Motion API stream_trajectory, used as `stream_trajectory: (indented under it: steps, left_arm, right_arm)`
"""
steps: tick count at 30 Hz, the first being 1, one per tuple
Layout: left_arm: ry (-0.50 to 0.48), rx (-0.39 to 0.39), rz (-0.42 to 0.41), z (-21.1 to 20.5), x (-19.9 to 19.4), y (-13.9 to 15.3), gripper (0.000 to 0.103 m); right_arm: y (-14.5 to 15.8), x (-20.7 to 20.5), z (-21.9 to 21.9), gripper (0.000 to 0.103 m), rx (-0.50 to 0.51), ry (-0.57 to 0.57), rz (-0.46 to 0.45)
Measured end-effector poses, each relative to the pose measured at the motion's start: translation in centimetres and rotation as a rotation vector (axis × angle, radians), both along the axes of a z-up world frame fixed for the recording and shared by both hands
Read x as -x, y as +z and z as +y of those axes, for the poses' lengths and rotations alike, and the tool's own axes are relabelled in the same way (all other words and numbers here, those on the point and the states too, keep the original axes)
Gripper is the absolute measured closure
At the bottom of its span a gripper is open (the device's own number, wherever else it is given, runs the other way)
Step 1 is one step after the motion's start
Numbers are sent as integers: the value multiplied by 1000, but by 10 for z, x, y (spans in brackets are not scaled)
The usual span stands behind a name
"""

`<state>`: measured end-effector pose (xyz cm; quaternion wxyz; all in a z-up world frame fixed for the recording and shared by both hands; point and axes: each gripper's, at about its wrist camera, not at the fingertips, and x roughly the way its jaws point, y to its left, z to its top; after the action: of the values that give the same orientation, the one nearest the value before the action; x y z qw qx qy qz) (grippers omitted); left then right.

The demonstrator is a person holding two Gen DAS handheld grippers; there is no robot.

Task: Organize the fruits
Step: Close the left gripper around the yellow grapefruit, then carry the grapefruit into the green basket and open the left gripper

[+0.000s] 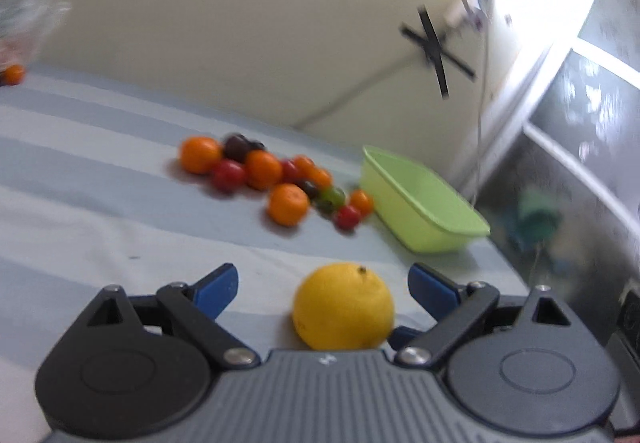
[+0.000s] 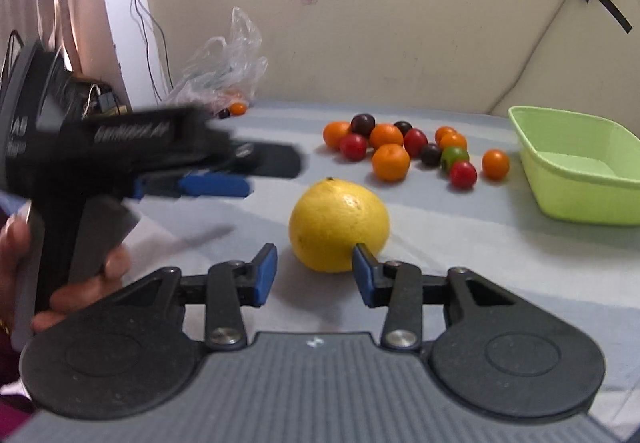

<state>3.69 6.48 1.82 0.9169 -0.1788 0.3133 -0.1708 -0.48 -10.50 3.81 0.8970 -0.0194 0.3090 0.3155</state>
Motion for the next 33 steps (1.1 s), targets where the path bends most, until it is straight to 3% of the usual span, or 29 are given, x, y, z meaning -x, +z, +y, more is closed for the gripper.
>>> stream_trajectory:
  steps: [3, 8, 11, 20, 25, 33]
  left_arm:
    - [-29, -61, 38, -18, -13, -8, 17]
    - [-68, 20, 87, -17, -18, -19, 29]
    - [-54, 24, 98, -16, -17, -18, 30]
    - [-55, -20, 90, -34, -21, -7, 36]
    - [-132, -87, 22, -81, -51, 23, 36]
    - [-270, -64, -20, -174, -142, 43, 36]
  right_arm:
    - [-2, -4, 0, 57, 8, -6, 2]
    - [2, -5, -7, 56, 43, -5, -57]
    - [-1, -14, -4, 33, 47, 15, -56]
    - [-16, -21, 6, 38, 81, 48, -110]
    - [0, -30, -29, 38, 41, -46, -178]
    - [26, -84, -109, 38, 41, -289, -257]
